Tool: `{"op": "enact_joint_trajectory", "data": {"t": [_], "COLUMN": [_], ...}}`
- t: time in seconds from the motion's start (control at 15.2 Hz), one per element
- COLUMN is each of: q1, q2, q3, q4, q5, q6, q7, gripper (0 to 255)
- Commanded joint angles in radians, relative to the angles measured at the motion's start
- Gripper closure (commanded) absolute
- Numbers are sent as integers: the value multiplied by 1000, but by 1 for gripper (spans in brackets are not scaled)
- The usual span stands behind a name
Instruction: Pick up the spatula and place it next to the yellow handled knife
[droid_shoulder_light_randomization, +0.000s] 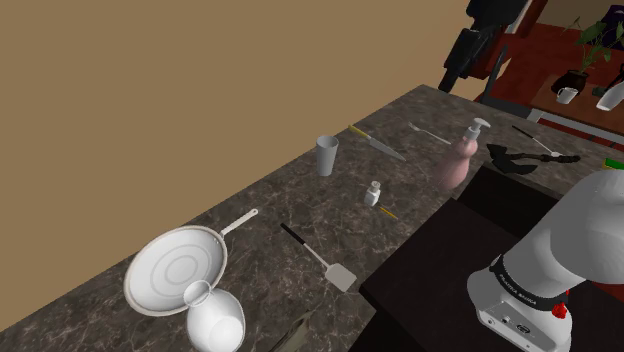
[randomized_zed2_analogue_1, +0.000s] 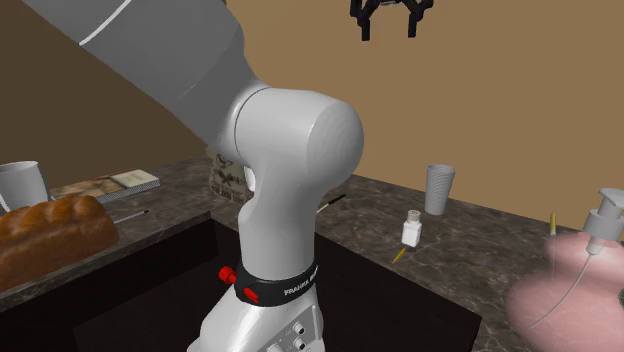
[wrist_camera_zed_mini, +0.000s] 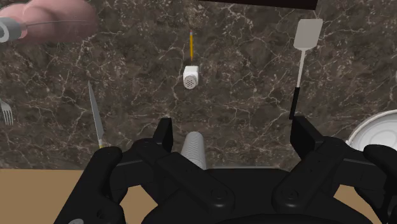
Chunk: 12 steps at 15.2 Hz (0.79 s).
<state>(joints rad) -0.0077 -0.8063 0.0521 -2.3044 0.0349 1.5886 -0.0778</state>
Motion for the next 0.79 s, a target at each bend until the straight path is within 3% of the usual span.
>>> {"op": "enact_joint_trajectory", "data": {"t": [0.0, 0.73], "q1": [0, 46], "q2": [0, 82], "q3": [0, 141], "q4": [0, -260], "q5": [0, 87], "q6": [0, 341], "q7": [0, 128], "gripper": [0, 0]}}
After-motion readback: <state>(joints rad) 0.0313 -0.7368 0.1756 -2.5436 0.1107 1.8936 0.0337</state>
